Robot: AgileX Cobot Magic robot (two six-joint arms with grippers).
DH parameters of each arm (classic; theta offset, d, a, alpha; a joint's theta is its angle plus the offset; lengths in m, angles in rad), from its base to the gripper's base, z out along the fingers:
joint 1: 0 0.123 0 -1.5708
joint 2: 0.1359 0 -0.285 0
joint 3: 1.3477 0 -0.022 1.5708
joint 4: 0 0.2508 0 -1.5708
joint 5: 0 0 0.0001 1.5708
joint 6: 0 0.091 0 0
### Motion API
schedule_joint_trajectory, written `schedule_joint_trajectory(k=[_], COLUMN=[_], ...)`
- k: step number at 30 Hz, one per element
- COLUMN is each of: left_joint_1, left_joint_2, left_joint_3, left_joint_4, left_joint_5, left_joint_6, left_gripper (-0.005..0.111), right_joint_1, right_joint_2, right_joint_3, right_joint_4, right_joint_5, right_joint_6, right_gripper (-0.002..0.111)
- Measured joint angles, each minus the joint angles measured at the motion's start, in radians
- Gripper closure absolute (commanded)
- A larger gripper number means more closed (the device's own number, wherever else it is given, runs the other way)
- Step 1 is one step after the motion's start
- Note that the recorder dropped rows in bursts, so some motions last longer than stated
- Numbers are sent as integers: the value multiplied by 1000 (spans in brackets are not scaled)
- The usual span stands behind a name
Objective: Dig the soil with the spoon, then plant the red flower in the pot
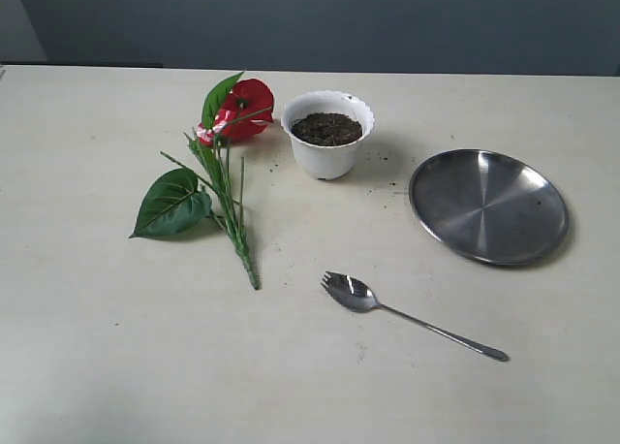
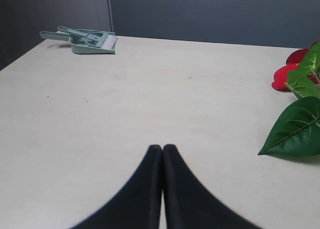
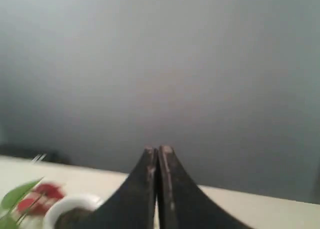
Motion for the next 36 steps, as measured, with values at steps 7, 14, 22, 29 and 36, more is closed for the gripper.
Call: schedule_joint_trajectory(k=[7, 14, 22, 29, 36], left_joint_1=[0, 0, 0, 0, 0], left_joint_2=[0, 0, 0, 0, 0], left_joint_3=[0, 0, 0, 0, 0], left_joint_4=[0, 0, 0, 0, 0], left_joint_5=[0, 0, 0, 0, 0], left_joint_6=[0, 0, 0, 0, 0], left_gripper=[106, 106, 106, 106, 106], right_joint_1=[72, 223, 528, 627, 628], right_joint_2=[354, 609, 761, 910, 1033], right_joint_3=[-95, -95, -95, -96, -96], right_joint_4=[189, 73, -257, -361, -342], right_joint_5=[442, 483, 449, 437, 357], right_joint_6=[-243, -227, -124, -103, -95], right_gripper=[108, 109, 109, 109, 109])
